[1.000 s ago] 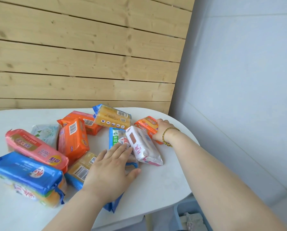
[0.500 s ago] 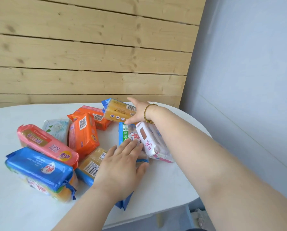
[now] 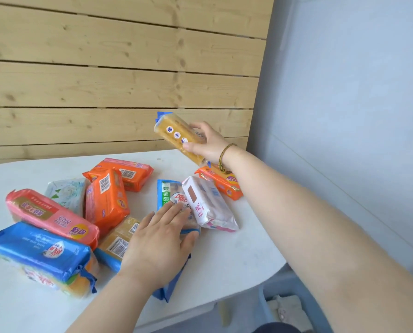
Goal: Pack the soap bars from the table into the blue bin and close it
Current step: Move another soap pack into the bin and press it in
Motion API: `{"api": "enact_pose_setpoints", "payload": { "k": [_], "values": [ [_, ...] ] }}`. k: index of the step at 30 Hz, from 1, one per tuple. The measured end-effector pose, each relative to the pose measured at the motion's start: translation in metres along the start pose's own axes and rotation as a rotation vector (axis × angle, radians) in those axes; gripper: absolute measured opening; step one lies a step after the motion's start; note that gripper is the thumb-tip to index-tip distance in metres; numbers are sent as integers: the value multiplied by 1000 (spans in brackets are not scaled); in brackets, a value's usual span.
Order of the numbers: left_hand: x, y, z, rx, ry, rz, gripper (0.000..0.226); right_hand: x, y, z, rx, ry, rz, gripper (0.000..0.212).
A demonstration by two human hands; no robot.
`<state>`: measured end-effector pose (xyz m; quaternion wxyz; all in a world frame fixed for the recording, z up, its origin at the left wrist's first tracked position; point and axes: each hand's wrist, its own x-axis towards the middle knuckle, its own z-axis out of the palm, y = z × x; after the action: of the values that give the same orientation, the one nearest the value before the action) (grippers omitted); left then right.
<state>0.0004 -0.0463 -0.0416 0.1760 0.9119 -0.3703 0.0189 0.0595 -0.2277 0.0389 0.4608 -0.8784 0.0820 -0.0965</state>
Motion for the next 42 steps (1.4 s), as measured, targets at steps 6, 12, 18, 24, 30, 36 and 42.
{"api": "enact_pose_setpoints", "payload": {
  "k": [6, 12, 18, 24, 30, 36, 42],
  "values": [
    [-2, 18, -13, -120, 139, 19, 58, -94, 1, -76, 406, -102, 166, 34],
    [4, 99, -42, -447, 278, 278, 79, -195, 21, -124, 323, -281, 322, 19],
    [4, 179, -12, -536, -86, 452, 48, -275, 66, -149, 283, -259, 431, 15],
    [4, 213, 64, -524, -336, 466, 42, -320, 126, -142, -55, -198, 489, 25],
    [14, 211, 151, -598, -478, 344, 49, -327, 195, -103, -297, 42, 455, 40],
    [20, 185, 215, -385, -645, 328, 69, -353, 267, -47, -287, 196, 788, 33],
    [-2, 139, 262, -24, -792, 432, 70, -365, 309, 9, -328, 337, 1073, 27]
  ]
}}
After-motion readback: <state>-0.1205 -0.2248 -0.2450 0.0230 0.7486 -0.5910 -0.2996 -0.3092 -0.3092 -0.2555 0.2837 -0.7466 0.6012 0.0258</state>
